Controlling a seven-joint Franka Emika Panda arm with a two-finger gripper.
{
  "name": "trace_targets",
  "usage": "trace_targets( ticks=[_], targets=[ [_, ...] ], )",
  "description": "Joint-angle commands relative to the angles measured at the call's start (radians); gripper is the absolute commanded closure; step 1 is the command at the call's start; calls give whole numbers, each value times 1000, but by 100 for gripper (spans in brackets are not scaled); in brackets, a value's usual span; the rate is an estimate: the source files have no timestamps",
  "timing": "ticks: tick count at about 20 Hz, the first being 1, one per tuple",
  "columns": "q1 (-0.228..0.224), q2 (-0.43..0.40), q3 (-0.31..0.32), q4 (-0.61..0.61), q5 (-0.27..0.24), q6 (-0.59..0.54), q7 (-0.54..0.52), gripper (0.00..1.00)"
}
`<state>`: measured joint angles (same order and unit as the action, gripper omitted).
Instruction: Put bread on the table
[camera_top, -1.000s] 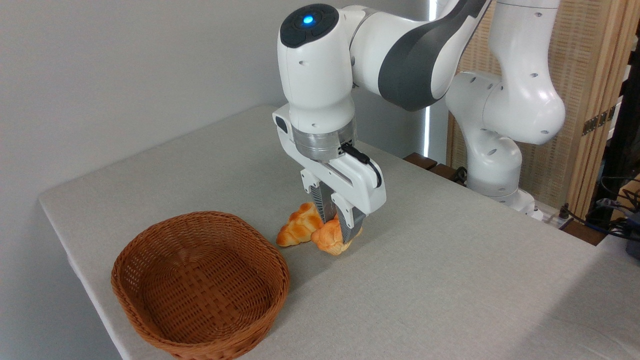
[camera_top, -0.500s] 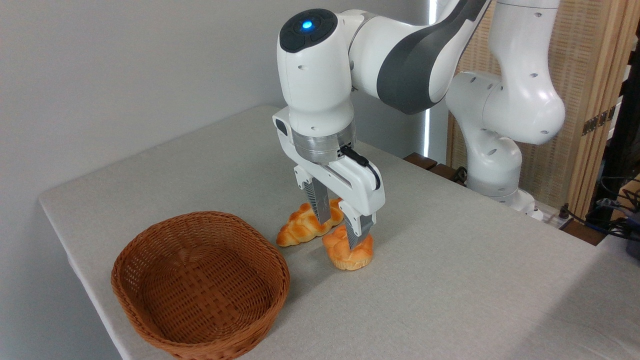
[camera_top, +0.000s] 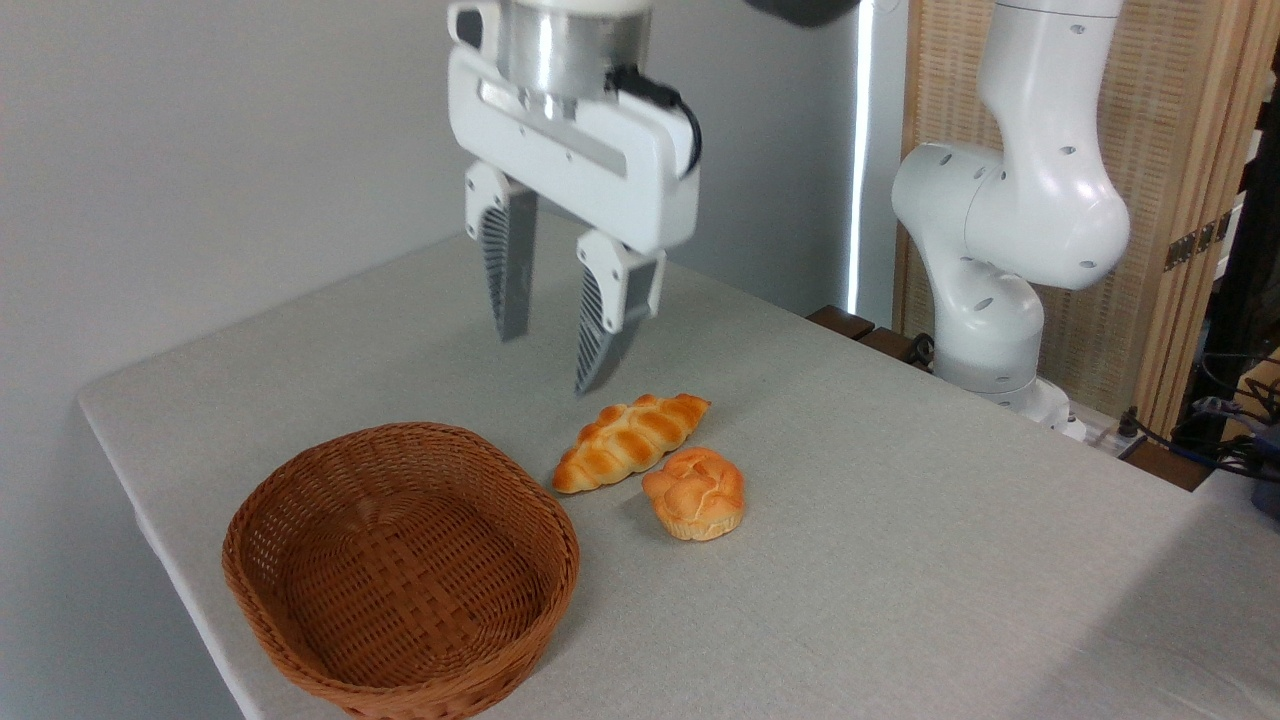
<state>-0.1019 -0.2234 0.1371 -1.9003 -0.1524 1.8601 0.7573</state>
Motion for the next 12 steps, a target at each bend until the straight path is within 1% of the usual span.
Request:
trace_targets(
  ticks=[1,2,3,4,5,6,8,9,10,11,12],
  targets=[
    [-56,85,-8,113,2,-47,-128,0],
    [-85,126,-30,154,42,-70,-163,0],
    [-103,157,-39,179,75,-88,-183,0],
    [-126,188,-43,205,91,-94,-226,0],
    [-134,215,-45,231,93,-95,-263,0],
    [-134,237,-45,256,90,-95,-269,0],
    [-133,239,-44,260,86,-99,-262,0],
    [-128,237,-40,259,83,-122,-250,0],
    [-124,239,-40,259,77,-165,-190,0],
    [-124,240,-37,259,74,-197,-153,0],
    [-124,242,-37,260,73,-212,-150,0]
  ],
)
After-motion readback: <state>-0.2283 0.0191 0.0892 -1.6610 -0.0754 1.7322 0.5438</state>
